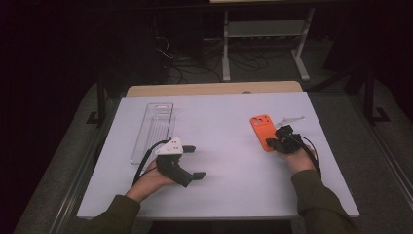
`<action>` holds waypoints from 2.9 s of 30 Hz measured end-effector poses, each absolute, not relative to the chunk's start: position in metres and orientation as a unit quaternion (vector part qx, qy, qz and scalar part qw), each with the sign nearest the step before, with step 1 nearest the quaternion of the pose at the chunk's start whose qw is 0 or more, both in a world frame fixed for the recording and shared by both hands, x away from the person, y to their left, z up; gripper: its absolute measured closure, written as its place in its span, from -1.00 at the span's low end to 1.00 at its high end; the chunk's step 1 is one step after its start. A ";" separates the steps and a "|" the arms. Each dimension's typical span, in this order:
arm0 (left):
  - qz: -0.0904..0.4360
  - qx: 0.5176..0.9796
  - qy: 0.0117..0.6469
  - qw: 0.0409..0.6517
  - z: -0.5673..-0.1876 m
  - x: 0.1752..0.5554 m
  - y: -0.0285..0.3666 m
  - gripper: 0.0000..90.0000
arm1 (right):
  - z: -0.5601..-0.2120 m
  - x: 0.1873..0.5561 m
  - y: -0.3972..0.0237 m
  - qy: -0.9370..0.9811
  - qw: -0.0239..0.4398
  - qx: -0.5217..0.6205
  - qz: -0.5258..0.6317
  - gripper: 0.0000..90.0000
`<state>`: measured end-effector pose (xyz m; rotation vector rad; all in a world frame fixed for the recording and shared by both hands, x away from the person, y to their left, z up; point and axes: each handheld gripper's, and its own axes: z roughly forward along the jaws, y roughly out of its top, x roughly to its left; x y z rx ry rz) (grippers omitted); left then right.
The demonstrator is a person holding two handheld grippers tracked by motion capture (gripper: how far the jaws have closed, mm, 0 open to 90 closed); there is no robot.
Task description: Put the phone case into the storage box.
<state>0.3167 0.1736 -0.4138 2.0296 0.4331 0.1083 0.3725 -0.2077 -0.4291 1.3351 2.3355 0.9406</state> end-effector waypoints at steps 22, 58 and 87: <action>0.042 0.842 0.181 0.507 -0.414 0.316 0.173 -1.00 | -0.403 0.321 -0.190 0.801 0.151 0.413 0.406 -0.58; 0.041 0.840 0.181 0.510 -0.414 0.316 0.174 -1.00 | -0.413 0.297 -0.188 0.800 0.153 0.407 0.415 -1.00; 0.041 0.840 0.187 0.508 -0.414 0.315 0.172 -1.00 | -0.403 0.316 -0.190 0.788 0.186 0.426 0.404 -1.00</action>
